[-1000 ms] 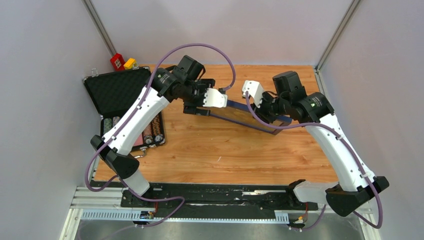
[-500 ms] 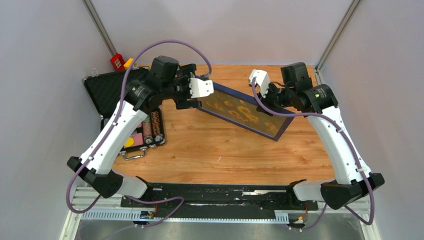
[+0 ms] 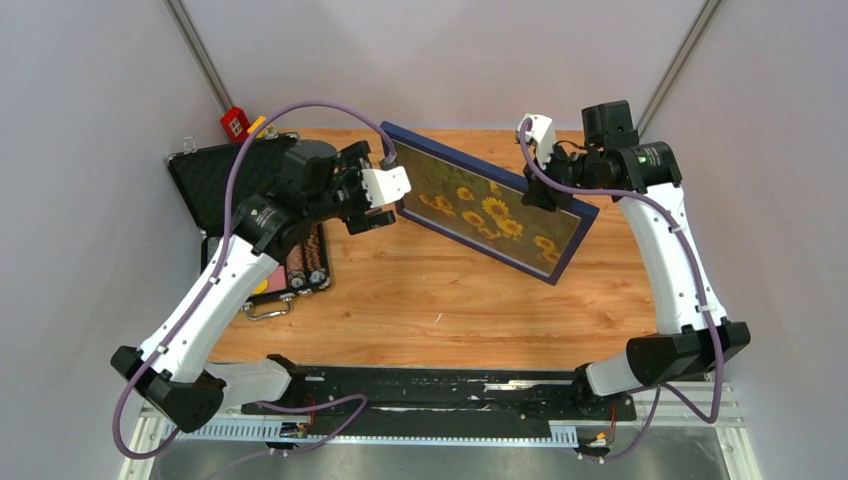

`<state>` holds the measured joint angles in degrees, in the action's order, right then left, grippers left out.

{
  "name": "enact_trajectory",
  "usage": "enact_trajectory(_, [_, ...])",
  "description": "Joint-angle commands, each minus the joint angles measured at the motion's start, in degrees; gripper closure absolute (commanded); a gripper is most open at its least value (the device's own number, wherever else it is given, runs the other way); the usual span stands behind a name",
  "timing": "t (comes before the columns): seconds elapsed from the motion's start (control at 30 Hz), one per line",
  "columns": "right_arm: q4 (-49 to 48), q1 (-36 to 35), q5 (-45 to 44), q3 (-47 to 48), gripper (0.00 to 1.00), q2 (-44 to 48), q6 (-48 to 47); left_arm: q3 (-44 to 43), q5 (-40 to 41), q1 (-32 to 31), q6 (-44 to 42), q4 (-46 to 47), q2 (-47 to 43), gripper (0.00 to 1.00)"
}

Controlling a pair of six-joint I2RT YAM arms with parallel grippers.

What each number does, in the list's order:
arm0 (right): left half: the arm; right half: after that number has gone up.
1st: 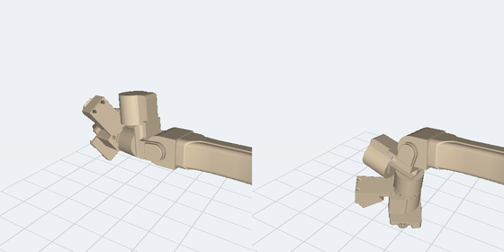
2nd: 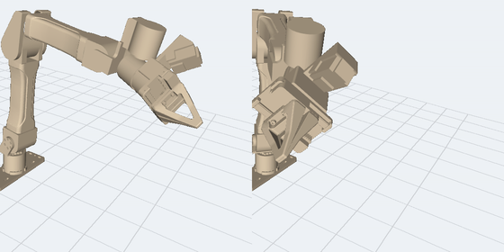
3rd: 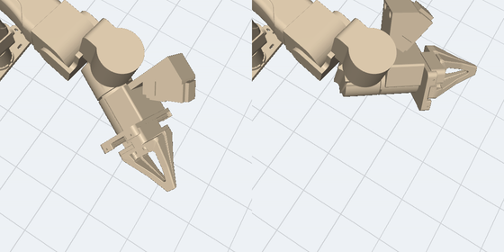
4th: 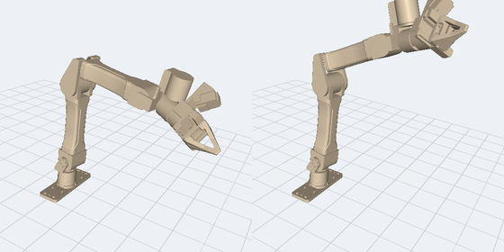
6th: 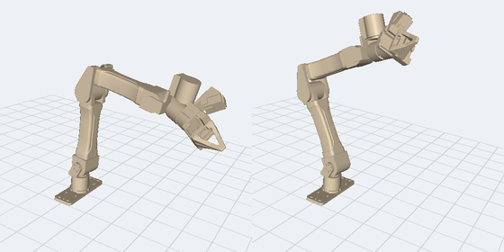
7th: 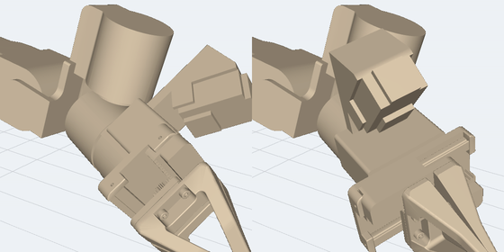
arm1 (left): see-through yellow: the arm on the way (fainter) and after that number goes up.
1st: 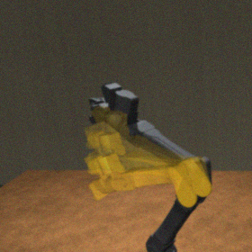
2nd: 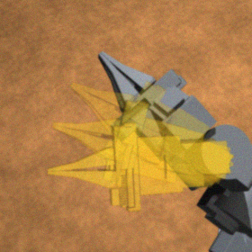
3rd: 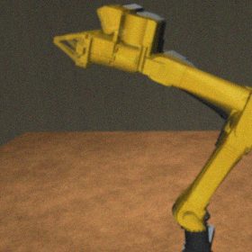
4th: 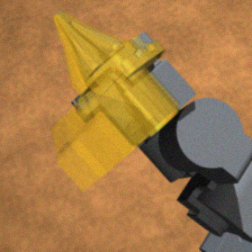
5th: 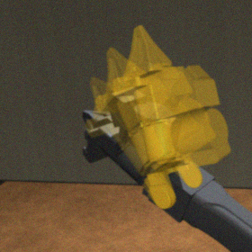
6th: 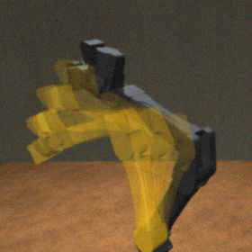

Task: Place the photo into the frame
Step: Turn over the photo frame at the center of the board.

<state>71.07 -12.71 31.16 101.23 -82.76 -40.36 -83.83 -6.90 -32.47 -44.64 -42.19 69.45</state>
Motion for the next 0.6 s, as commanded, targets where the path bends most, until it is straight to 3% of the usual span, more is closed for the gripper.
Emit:
enact_trajectory(0.0, [1.71, 3.36, 4.31, 3.61, 1.00, -3.68, -1.97, 3.62, 0.45, 0.30, 4.38, 3.34, -2.80, 0.00])
enact_trajectory(0.57, [9.31, 10.69, 6.97, 15.69, 1.00, -16.17, -7.18, 11.39, 1.56, 0.44, 5.71, 4.91, -5.05, 0.00])
